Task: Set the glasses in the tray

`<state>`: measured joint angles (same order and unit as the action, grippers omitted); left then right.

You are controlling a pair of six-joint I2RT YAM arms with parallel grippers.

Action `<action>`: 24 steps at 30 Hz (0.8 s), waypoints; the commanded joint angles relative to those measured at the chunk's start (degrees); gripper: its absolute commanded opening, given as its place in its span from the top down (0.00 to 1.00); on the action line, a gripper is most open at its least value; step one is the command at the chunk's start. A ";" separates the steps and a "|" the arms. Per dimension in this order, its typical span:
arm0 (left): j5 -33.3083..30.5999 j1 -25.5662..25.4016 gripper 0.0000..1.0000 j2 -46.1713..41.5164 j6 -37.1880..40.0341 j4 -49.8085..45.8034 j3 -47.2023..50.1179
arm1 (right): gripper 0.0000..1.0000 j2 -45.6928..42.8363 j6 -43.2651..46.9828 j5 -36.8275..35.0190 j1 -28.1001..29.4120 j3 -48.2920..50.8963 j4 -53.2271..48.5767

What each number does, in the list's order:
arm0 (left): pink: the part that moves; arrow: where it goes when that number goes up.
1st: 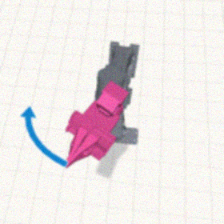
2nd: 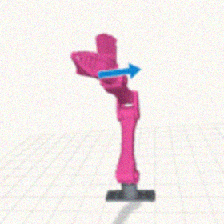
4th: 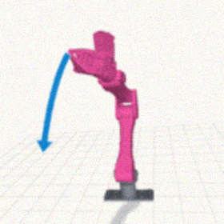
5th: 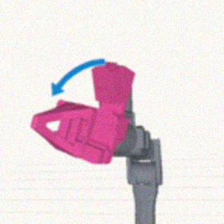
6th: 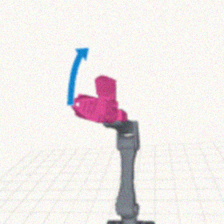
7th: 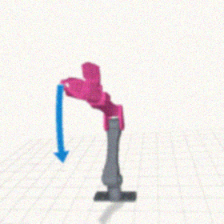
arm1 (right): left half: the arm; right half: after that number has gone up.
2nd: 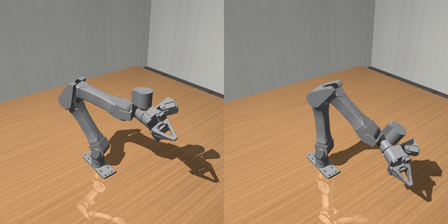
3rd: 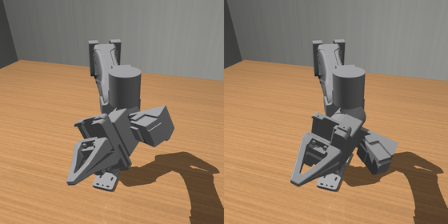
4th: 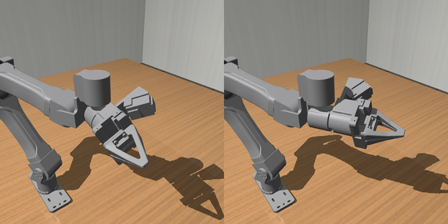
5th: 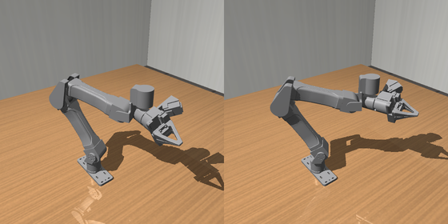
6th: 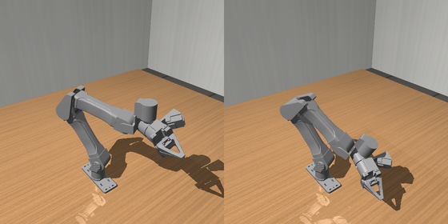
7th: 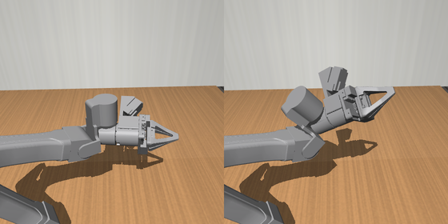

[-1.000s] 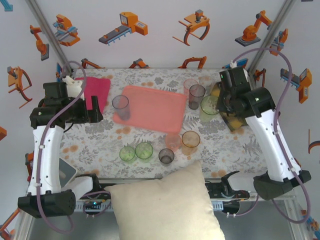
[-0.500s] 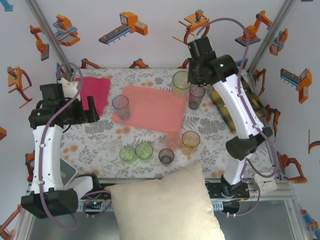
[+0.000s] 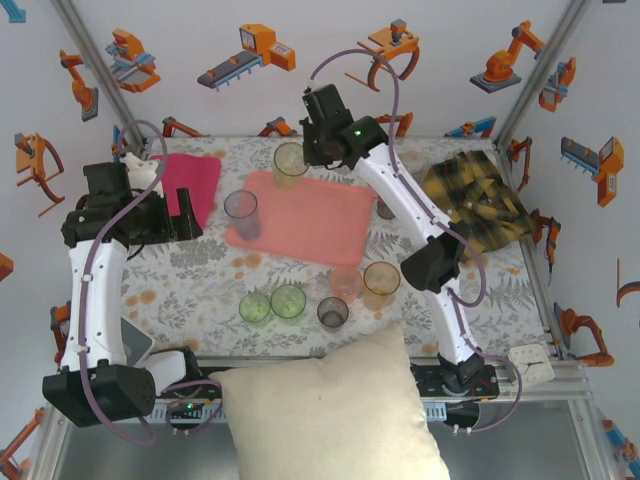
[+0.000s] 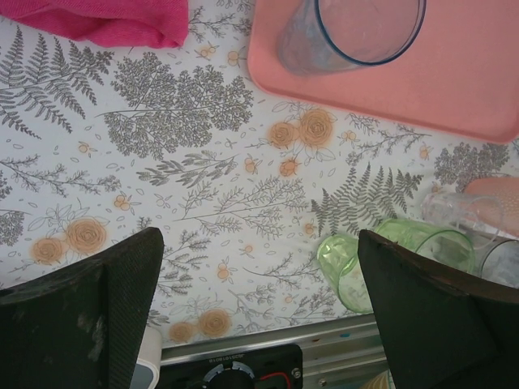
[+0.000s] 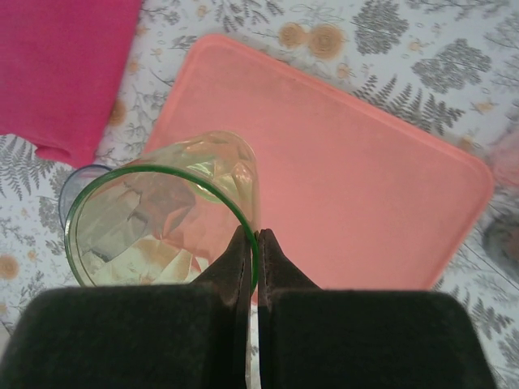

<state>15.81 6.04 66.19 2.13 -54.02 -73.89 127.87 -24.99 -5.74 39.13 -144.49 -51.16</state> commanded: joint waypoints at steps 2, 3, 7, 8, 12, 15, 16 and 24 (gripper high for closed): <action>2.23 0.31 0.03 -0.20 1.20 0.90 0.98 | 0.99 2.41 -0.20 1.12 1.54 -0.14 12.50; 2.39 0.29 0.03 -0.18 1.07 0.85 1.05 | 0.99 3.23 -0.20 1.08 1.79 -0.49 13.26; 3.16 0.29 0.03 -0.28 1.16 0.85 1.16 | 0.99 6.89 -1.72 1.04 2.34 -2.18 15.29; 3.17 0.31 0.03 -0.29 1.13 0.86 1.14 | 0.99 7.73 -1.94 0.93 2.48 -2.48 15.38; 3.53 0.29 0.03 -0.37 1.55 0.76 1.20 | 0.99 9.42 -2.72 0.86 2.88 -2.26 16.45; 4.06 0.35 0.03 -0.28 1.57 0.98 1.51 | 0.99 10.41 -3.63 1.25 2.96 -1.94 17.30; 4.20 0.36 0.03 -0.19 1.52 1.04 1.55 | 0.98 10.74 -3.94 1.34 2.96 -1.89 17.45; 5.01 0.28 0.03 0.21 1.30 1.27 1.64 | 0.98 12.74 -5.65 2.05 3.14 -1.87 17.49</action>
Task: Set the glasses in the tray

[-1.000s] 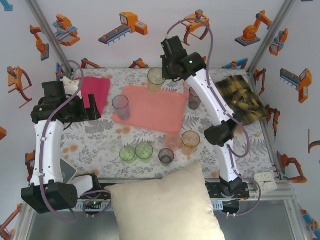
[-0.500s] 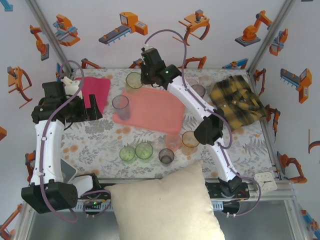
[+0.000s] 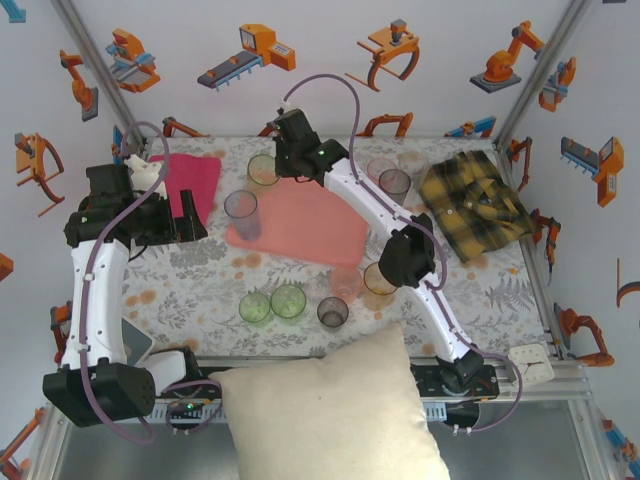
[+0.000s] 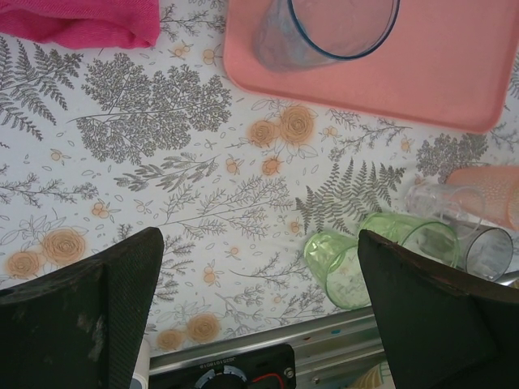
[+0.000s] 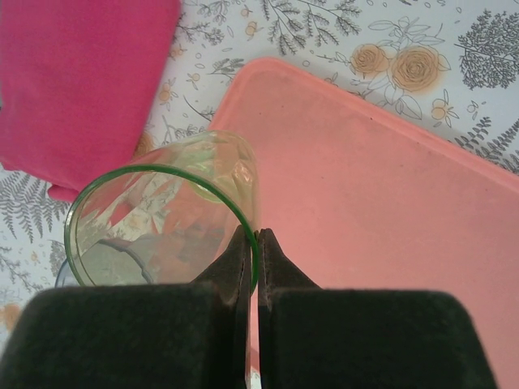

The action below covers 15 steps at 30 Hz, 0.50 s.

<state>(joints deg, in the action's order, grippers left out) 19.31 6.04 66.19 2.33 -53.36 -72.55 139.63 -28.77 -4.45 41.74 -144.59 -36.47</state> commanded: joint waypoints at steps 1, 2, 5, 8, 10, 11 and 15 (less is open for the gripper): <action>1.68 0.28 0.03 0.32 0.97 0.78 0.31 | 0.98 1.16 -1.99 0.84 0.58 -1.59 2.81; 1.82 0.29 0.03 0.40 0.85 0.79 0.35 | 0.98 1.38 -2.23 0.84 0.63 -1.42 2.98; 2.30 0.28 0.03 0.62 0.61 0.81 0.39 | 0.98 2.09 -2.65 0.78 0.63 -1.64 2.81; 2.57 0.29 0.03 0.93 0.52 0.81 0.44 | 0.98 2.65 -3.26 0.93 0.63 -1.57 2.90; 2.57 0.29 0.03 0.95 0.56 0.81 0.40 | 0.98 2.96 -3.61 1.17 0.63 -1.44 2.75; 2.55 0.30 0.03 1.00 0.61 0.81 0.40 | 0.98 3.01 -3.66 1.11 0.63 -1.34 2.51; 2.49 0.28 0.03 1.00 0.83 0.75 0.40 | 0.97 2.93 -3.67 1.02 0.72 -0.24 2.50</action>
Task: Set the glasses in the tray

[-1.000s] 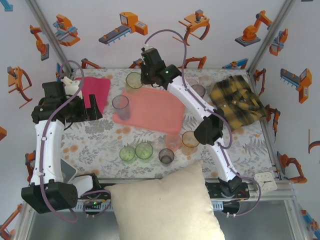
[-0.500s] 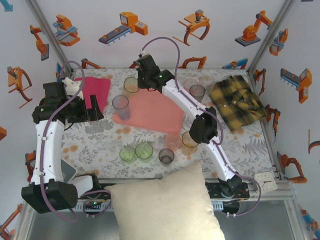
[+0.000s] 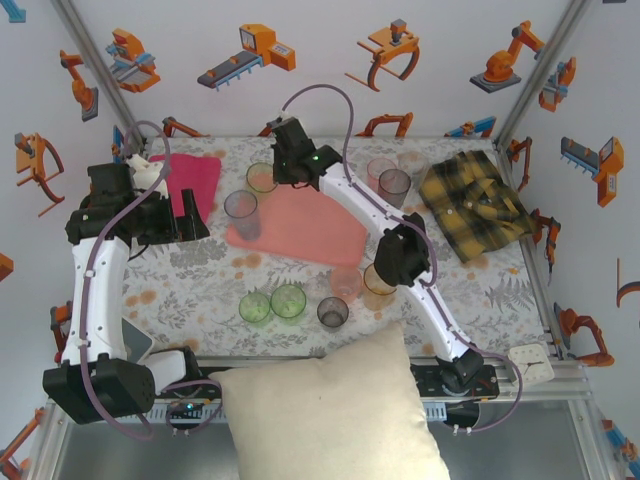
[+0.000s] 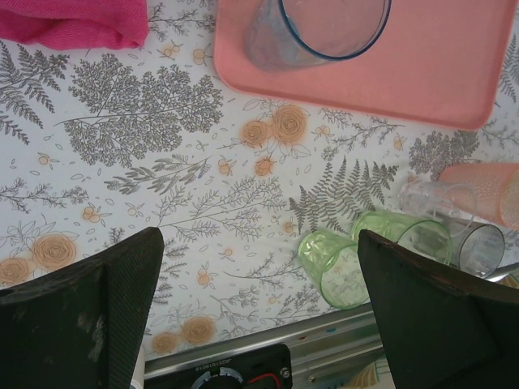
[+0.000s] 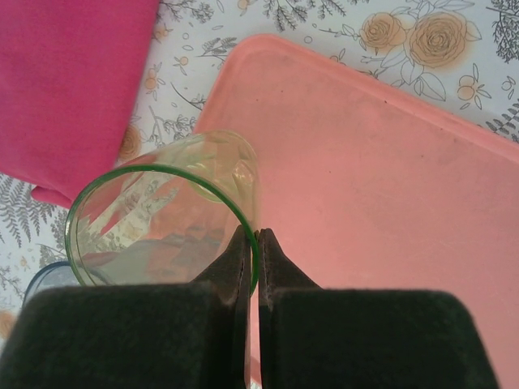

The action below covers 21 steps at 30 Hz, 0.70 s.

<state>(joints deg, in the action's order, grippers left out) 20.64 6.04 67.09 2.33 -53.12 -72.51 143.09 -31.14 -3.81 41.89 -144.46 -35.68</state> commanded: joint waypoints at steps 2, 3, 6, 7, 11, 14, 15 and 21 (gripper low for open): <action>1.23 0.28 0.03 0.17 0.81 0.56 0.45 | 0.96 -0.53 -1.39 0.55 0.56 -0.07 1.67; 1.28 0.30 0.03 0.18 0.79 0.50 0.53 | 0.96 -0.45 -1.41 0.78 0.56 0.06 1.58; 1.49 0.28 0.03 0.16 0.83 0.56 0.86 | 0.96 -0.36 -1.44 1.02 0.56 0.29 1.14; 1.42 0.29 0.03 0.19 0.78 0.58 0.90 | 0.96 -0.40 -1.44 1.15 0.56 0.54 1.14; 1.50 0.29 0.03 0.36 0.73 0.56 0.79 | 0.95 -0.26 -1.55 1.78 0.65 0.59 1.12; 1.50 0.29 0.03 0.41 0.75 0.59 0.70 | 0.93 -0.26 -1.95 2.22 0.65 0.64 0.89; 1.51 0.31 0.03 0.41 0.74 0.56 0.71 | 0.92 -0.18 -1.98 2.40 0.74 0.53 0.81; 1.77 0.29 0.03 0.66 0.60 0.79 0.70 | 0.90 -0.09 -2.08 2.14 0.74 0.28 0.17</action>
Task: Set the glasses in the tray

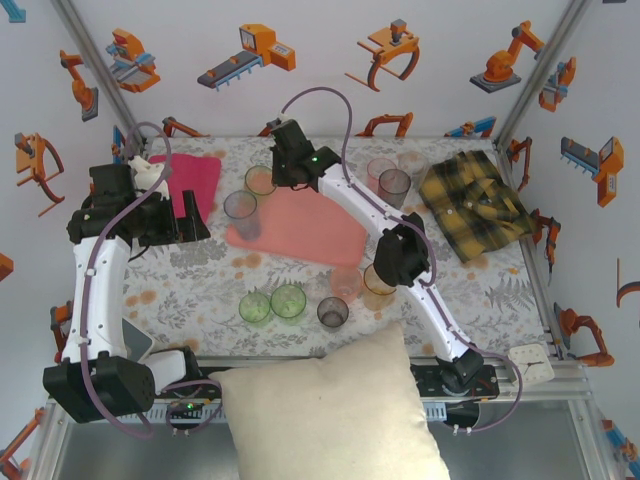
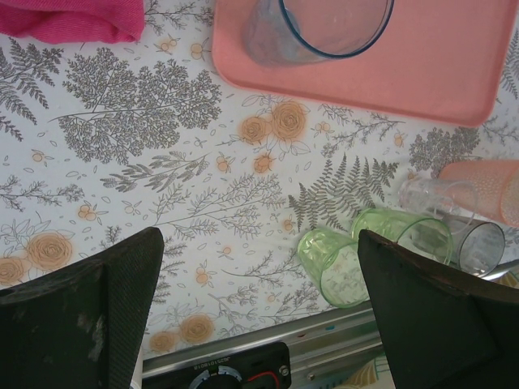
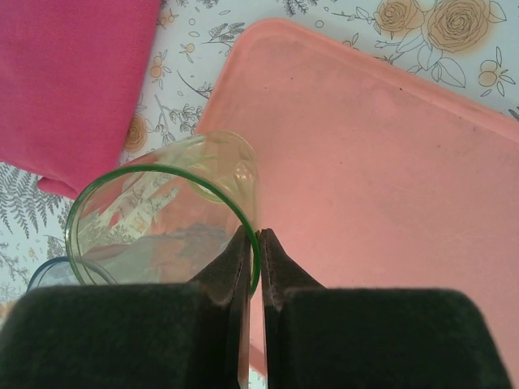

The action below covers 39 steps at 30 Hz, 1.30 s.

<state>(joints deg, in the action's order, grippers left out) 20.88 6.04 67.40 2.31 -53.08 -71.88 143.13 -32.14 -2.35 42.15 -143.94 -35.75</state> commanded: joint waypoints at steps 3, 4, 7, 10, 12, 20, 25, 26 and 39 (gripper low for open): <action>1.53 0.29 0.03 0.41 0.53 0.70 0.16 | 0.88 0.04 -1.11 0.60 0.48 -0.28 0.24; 1.45 0.34 0.03 0.41 0.53 0.76 0.27 | 0.88 0.13 -1.13 0.59 0.48 -0.40 0.24; 1.47 0.28 0.03 0.37 0.57 0.77 0.30 | 0.86 0.42 -1.13 0.42 0.50 -0.87 0.15; 1.35 0.29 0.03 0.42 0.52 0.70 0.29 | 0.84 0.80 -1.10 0.37 0.48 -1.54 0.15; 1.42 0.28 0.03 0.38 0.55 0.73 0.25 | 0.82 1.13 -1.13 0.51 0.48 -2.05 -0.01; 1.70 0.28 0.03 0.59 0.31 0.87 0.25 | 0.76 1.90 -1.56 1.28 0.43 -3.17 -0.03; 1.77 0.29 0.03 0.94 0.32 0.96 0.19 | 0.68 2.14 -2.11 1.71 0.26 -3.32 0.39; 1.83 0.29 0.03 0.95 0.31 0.96 0.18 | 0.67 2.17 -2.45 2.03 0.15 -3.33 0.57; 1.95 0.31 0.03 1.54 0.32 0.93 -0.28 | 0.63 3.38 -4.94 4.41 -0.84 -4.14 2.28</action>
<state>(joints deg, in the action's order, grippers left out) 21.54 6.04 68.58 2.31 -52.27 -71.85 145.18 -35.90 1.08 41.71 -146.02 -34.74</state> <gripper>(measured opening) 0.971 0.368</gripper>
